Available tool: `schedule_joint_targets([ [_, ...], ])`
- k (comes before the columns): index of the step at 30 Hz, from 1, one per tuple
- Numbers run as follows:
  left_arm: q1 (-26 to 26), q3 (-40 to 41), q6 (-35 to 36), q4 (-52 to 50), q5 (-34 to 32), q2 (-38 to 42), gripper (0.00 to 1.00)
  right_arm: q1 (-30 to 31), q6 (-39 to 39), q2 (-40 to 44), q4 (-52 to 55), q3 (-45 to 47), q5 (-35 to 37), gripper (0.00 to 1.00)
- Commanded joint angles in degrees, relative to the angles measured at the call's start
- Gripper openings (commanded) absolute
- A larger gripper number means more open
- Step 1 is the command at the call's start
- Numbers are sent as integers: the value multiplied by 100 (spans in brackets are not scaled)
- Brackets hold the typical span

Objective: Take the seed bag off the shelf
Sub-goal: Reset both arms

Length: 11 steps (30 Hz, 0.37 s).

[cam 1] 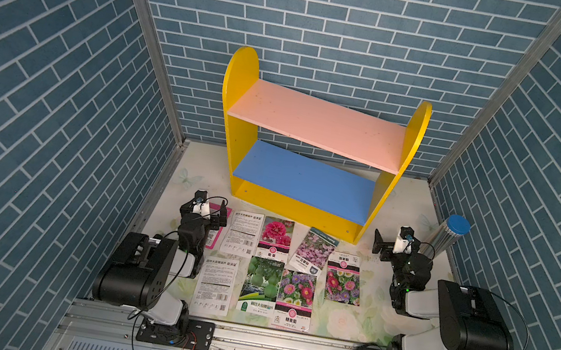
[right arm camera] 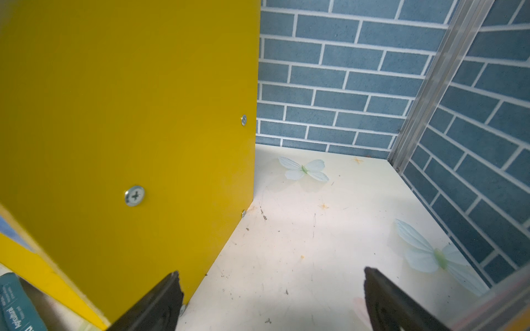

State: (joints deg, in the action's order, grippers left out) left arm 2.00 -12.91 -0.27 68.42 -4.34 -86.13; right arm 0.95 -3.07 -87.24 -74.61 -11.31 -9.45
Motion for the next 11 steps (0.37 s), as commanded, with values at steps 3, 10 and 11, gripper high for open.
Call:
schedule_joint_targets([
  [3,-42,-71,-17,62,68,5,100,-16,-79,-43,13,-73,39,100],
  [10,-42,-72,-17,62,67,19,100,-16,-80,-48,8,-75,73,100],
  [11,-42,-72,-17,57,65,14,100,-16,-80,-40,9,-77,70,100],
])
